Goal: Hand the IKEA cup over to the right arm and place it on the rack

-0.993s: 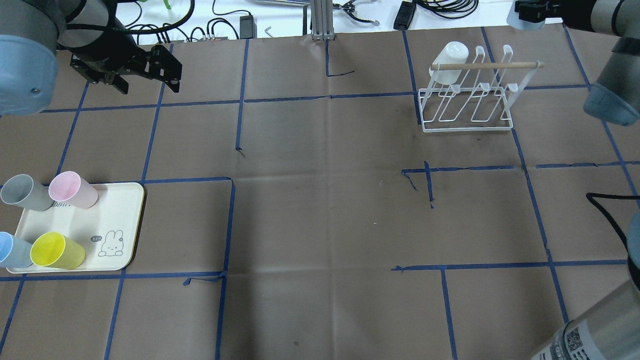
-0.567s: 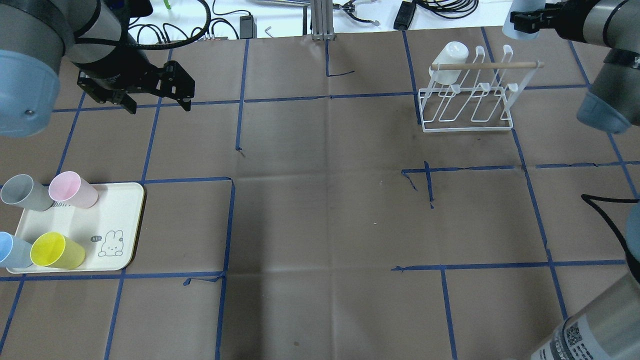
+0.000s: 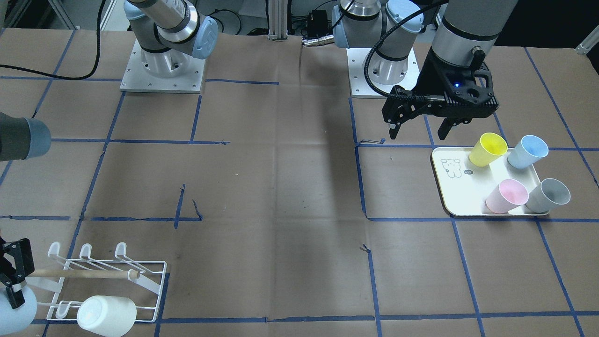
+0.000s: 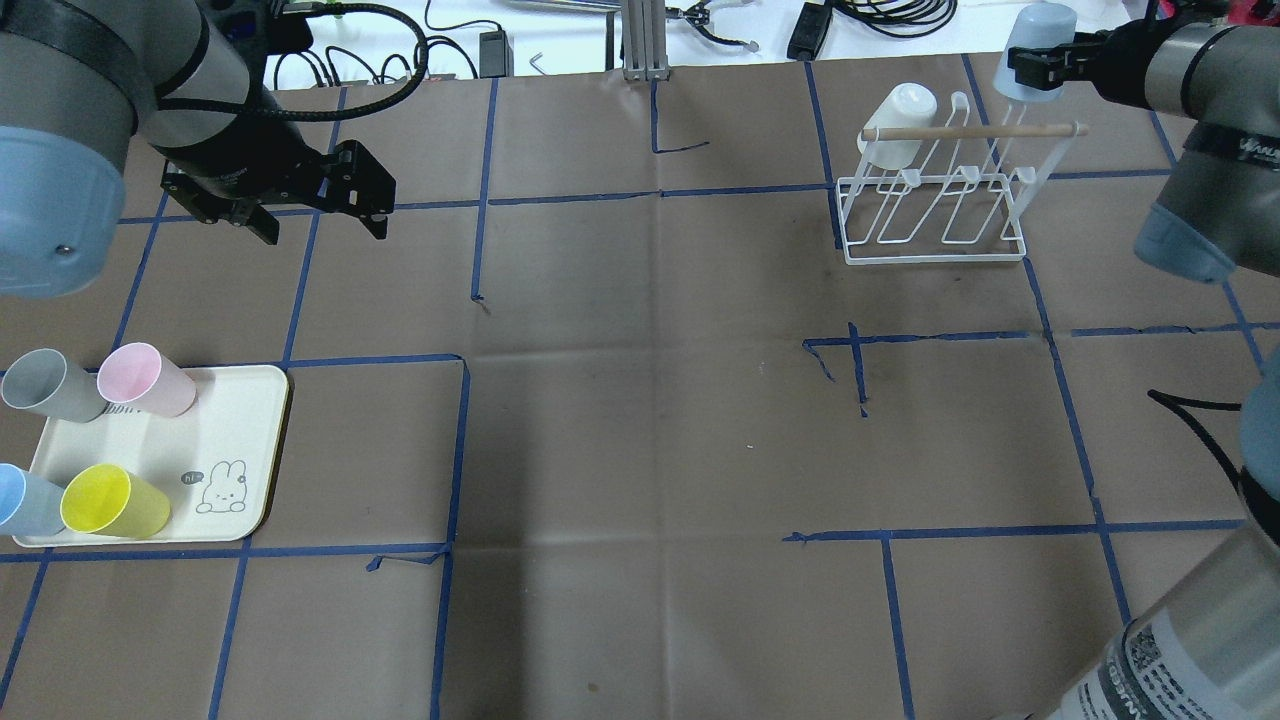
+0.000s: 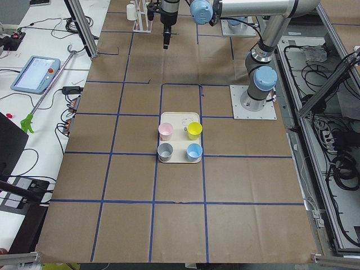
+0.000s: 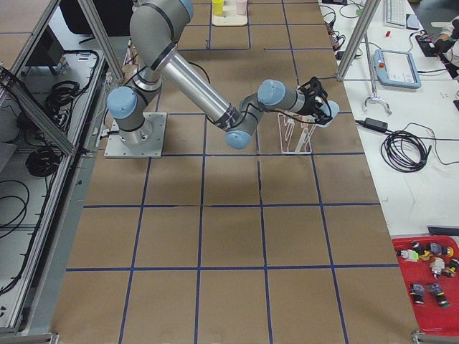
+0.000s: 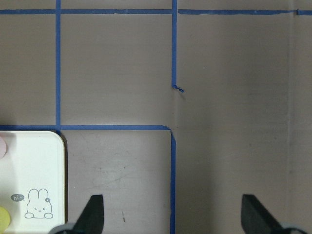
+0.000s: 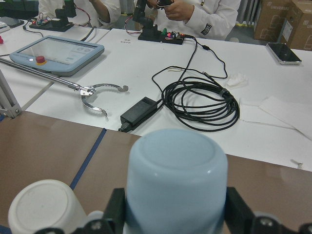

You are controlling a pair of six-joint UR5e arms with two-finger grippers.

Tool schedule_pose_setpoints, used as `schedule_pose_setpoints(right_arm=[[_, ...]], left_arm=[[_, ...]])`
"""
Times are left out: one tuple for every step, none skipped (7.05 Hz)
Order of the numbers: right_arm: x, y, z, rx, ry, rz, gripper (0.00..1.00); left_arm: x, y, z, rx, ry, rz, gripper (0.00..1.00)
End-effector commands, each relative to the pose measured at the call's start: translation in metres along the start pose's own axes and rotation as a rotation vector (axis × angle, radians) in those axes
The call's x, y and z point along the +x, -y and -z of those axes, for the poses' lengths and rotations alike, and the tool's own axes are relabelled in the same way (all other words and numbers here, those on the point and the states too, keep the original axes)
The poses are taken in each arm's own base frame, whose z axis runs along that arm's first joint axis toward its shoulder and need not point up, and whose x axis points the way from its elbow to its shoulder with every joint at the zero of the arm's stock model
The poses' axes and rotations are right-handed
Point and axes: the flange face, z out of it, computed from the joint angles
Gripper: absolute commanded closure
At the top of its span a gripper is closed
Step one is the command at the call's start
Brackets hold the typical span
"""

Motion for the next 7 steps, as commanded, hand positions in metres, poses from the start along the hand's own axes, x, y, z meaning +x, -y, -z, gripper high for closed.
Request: schedule_pose_setpoints(right_arm=[[-0.002,-0.013,-0.006,-0.022,0.011,-0.015,0.84],[-0.005,-0.021,-0.006,-0.036,0.016,-0.025,0.74],[-0.006,-0.023,-0.007,-0.041,0.020,-0.041,0.19],[-0.006,-0.023,-0.006,-0.040,0.019,-0.040,0.04],[-0.006,-0.024,-0.007,-0.047,0.021,-0.045,0.01],[-0.007,-0.020,-0.005,-0.043,0.021,-0.045,0.01],[-0.005,-0.008,0.003,-0.025,0.005,-0.026,0.00]], left_arm=[[-0.001,0.001,-0.001,0.004,-0.002,0.002,0.00],[-0.001,0.002,-0.002,0.002,0.000,0.010,0.00],[-0.001,0.002,0.000,0.005,0.001,0.012,0.00],[-0.001,0.002,0.003,0.011,0.005,0.013,0.00],[-0.002,0.002,0.005,0.016,0.011,0.013,0.00],[-0.001,0.002,0.005,0.014,0.012,0.013,0.00],[-0.001,0.001,0.006,0.016,0.012,0.013,0.00]])
